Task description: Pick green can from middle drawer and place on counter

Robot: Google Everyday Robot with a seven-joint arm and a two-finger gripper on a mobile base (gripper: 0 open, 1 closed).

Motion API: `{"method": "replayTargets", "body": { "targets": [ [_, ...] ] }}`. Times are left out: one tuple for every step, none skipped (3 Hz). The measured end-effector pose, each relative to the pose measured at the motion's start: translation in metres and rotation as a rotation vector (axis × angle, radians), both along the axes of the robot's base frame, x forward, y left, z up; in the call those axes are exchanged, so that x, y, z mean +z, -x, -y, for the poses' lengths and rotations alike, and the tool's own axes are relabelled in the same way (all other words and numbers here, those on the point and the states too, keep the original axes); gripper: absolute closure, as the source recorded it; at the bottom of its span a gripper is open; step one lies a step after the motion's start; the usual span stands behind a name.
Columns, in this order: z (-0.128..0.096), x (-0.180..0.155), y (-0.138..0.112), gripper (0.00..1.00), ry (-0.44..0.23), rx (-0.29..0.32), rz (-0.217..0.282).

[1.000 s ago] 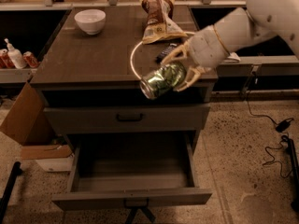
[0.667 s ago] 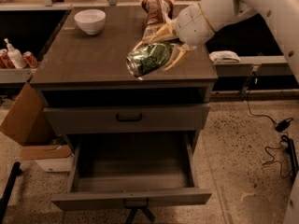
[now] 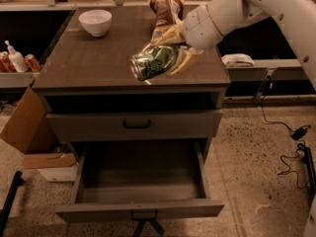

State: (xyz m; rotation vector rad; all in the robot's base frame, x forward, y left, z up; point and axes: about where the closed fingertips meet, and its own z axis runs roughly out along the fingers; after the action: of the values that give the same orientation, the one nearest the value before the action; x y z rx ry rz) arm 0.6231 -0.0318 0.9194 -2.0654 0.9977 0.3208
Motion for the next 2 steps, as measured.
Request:
{"method": "replayTargets", "body": {
  "targets": [
    [-0.024,0.002,-0.012,1.0,-0.009,-0.108,-0.01],
    [-0.04,0.006,-0.025,1.0,-0.045,-0.215,-0.044]
  ]
}}
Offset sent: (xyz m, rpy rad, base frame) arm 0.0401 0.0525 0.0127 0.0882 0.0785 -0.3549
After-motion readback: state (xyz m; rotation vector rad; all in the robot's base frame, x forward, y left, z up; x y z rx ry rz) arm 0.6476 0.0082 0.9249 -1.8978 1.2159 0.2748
